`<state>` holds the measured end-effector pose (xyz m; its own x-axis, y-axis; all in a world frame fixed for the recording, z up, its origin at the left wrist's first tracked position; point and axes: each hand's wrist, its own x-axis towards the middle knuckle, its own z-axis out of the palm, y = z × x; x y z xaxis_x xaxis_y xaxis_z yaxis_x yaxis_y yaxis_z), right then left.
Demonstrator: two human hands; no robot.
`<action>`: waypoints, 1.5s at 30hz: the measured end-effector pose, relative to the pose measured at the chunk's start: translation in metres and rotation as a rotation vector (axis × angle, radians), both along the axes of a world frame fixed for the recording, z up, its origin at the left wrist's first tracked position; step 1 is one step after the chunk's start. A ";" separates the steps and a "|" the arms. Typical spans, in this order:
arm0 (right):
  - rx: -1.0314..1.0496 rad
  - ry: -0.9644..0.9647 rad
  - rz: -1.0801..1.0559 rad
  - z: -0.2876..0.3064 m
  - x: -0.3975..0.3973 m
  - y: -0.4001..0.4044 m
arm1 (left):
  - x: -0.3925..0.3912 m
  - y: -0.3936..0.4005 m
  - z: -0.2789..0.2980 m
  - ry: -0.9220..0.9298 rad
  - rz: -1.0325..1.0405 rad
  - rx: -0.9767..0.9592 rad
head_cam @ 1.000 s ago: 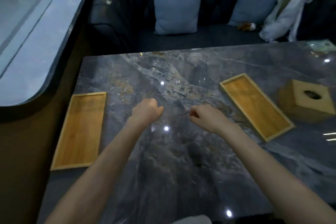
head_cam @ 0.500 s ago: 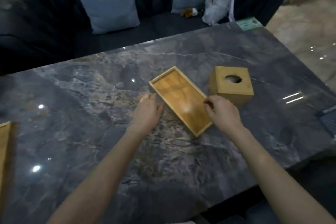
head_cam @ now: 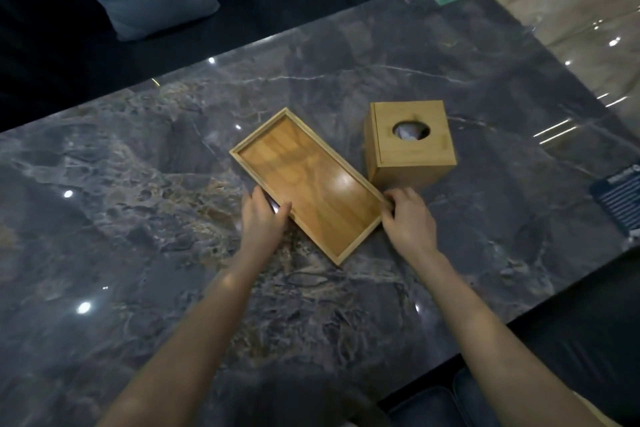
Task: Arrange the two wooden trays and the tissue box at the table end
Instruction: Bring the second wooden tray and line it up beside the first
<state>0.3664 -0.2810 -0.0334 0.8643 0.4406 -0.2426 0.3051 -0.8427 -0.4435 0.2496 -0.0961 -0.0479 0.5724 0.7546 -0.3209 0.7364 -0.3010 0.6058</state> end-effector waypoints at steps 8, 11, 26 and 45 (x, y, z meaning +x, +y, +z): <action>0.033 0.110 -0.036 -0.014 0.005 0.001 | 0.018 0.005 -0.006 0.085 0.114 -0.019; 0.094 0.126 -0.082 -0.015 0.006 0.002 | 0.019 0.004 -0.003 0.101 0.106 0.008; 0.118 0.144 -0.078 0.005 -0.001 0.003 | -0.004 0.014 0.020 0.002 0.090 -0.013; 0.298 0.310 0.213 0.046 -0.136 0.099 | -0.177 0.090 0.090 -0.060 0.305 0.059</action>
